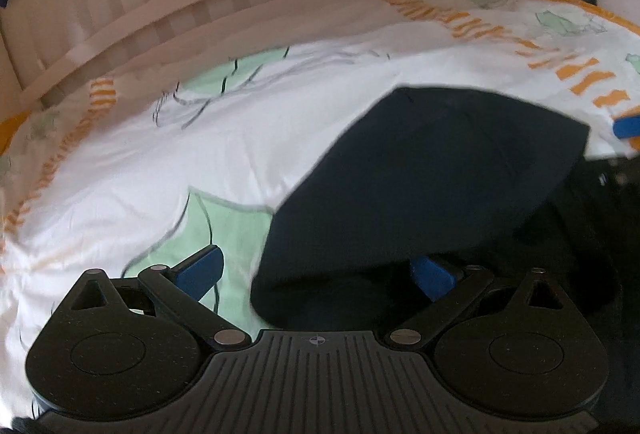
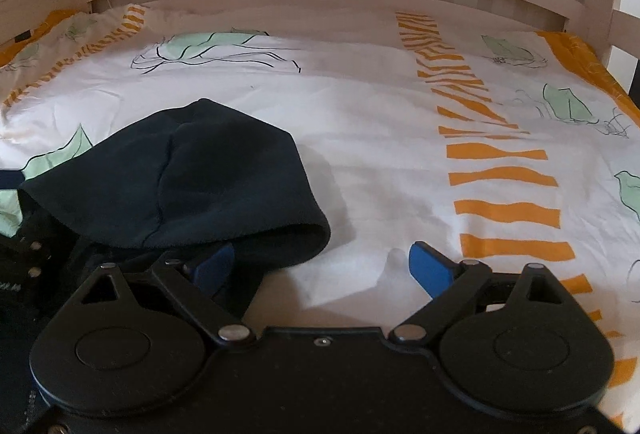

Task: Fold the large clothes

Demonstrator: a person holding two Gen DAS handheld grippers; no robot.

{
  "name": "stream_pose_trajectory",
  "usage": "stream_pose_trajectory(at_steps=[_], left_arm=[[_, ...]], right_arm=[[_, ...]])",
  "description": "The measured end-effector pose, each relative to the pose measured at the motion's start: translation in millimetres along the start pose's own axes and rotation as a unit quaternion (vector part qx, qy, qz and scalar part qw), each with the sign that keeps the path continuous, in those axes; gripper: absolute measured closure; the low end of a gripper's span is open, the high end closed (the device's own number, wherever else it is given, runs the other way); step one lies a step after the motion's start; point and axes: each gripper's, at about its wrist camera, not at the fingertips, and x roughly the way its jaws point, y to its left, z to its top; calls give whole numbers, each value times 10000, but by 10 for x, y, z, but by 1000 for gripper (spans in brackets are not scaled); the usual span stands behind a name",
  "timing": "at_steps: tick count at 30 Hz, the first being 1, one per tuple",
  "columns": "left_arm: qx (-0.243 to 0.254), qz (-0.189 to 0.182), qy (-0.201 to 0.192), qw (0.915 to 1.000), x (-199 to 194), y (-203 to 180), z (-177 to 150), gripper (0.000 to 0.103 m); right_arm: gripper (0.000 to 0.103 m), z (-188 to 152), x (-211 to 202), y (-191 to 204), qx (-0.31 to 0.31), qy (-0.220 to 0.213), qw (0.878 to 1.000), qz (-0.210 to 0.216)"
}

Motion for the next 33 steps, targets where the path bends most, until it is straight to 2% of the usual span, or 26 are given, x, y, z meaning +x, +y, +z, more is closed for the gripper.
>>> stream_pose_trajectory(at_steps=[1, 2, 4, 8, 12, 16, 21, 24, 26, 29, 31, 33], left_arm=[[-81, 64, -65, 9999, 7, 24, 46, 7], [-230, 91, -102, 9996, 19, 76, 87, 15], [-804, 113, -139, 9966, 20, 262, 148, 16], [-2153, 231, -166, 9761, -9, 793, 62, 16], [-2803, -92, 146, 9598, 52, 1117, -191, 15], [-2676, -83, 307, 9630, 62, 1082, -366, 15], [-1935, -149, 270, 9806, 33, 914, -382, 16], [-1520, -24, 79, 9883, -62, 837, -410, 16], [-1566, 124, 113, 9875, -27, 884, -432, 15], [-2181, -32, 293, 9755, 44, 1062, -490, 9], [-2360, -80, 465, 9706, 104, 1112, -529, 7], [-2243, -95, 543, 9730, 152, 1093, -545, 7]], right_arm=[[9, 5, 1, 4, -6, -3, 10000, 4], [9, 5, -3, 8, -16, -7, 10000, 3], [9, 13, -1, 4, -28, -11, 10000, 20], [9, 63, -20, 19, -97, -78, 9999, 83], [9, 108, -45, 73, -57, -105, 9995, 276], [9, 133, 13, 153, -11, 6, 9993, 369], [9, 161, 80, 183, 118, 109, 9992, 372], [9, 157, 30, 220, 13, 99, 9982, 590], [9, 141, -11, 252, -223, 3, 9972, 714], [9, 88, 35, 234, -538, 19, 9981, 286], [11, 59, 105, 111, -347, 166, 9992, -86], [11, 35, 129, -35, -44, 269, 9992, -286]])
